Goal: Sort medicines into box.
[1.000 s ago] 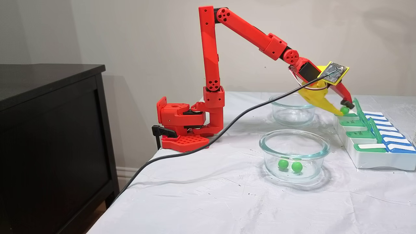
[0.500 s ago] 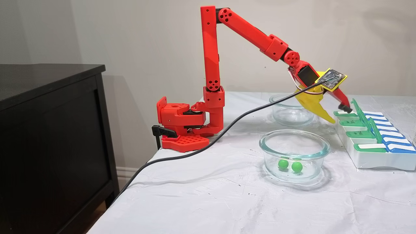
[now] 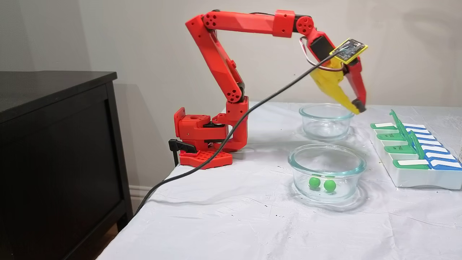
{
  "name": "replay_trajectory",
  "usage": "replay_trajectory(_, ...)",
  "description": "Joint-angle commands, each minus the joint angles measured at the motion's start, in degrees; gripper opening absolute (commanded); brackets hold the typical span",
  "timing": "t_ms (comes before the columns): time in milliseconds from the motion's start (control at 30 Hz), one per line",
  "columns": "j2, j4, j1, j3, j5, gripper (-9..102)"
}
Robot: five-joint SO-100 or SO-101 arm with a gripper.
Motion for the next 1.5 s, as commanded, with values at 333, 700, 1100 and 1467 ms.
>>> replay_trajectory(333, -2.2, 18.1, 19.4, -9.3, -29.9, 0)
replay_trajectory(700, -10.4, 22.9, 29.3, -18.2, -50.6, 3)
replay_trajectory(1100, -16.4, 19.7, 27.9, -17.1, -52.4, 15)
replay_trajectory(1467, -22.1, 17.9, 27.9, -17.8, -51.1, 16)
